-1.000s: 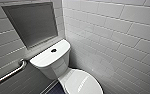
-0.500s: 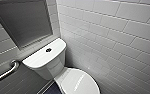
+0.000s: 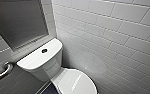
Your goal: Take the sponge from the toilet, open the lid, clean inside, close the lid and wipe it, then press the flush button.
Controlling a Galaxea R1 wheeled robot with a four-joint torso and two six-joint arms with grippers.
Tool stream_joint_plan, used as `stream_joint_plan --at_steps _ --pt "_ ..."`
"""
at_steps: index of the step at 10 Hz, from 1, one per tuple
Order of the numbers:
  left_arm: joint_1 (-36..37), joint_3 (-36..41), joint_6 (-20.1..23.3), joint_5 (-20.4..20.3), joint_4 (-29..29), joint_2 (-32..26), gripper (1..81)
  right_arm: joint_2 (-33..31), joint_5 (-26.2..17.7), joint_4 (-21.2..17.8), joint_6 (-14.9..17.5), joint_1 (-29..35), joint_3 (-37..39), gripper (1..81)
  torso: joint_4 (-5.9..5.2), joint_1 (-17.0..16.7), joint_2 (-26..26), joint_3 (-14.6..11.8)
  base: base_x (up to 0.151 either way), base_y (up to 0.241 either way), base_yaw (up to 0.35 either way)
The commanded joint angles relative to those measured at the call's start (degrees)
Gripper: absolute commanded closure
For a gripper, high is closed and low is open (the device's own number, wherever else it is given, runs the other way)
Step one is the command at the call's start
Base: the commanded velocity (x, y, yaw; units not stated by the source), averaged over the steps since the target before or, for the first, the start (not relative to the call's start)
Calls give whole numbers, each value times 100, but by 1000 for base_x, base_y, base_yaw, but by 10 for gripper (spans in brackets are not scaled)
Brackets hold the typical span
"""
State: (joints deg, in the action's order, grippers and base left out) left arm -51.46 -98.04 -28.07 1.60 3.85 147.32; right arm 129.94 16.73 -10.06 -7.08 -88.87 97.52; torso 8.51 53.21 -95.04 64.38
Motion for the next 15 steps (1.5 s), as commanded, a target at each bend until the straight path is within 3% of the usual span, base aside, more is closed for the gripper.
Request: stream_joint_plan --at_steps 1,3,6,15 --pt "474 -214 -688 53 -34 245 10 -238 -389 74 -4 31 -42 811 0 0 0 0 0 0 0" --pt "527 -461 -971 -194 -42 447 10 -177 -389 74 -4 75 -42 811 0 0 0 0 0 0 0" --pt "676 -673 -1306 -221 -34 562 10 -141 -398 57 -4 163 -33 811 0 0 0 0 0 0 0" --pt "904 -1429 -1499 -204 -34 1028 10 -141 -398 13 -21 198 -24 811 0 0 0 2 0 0 0"
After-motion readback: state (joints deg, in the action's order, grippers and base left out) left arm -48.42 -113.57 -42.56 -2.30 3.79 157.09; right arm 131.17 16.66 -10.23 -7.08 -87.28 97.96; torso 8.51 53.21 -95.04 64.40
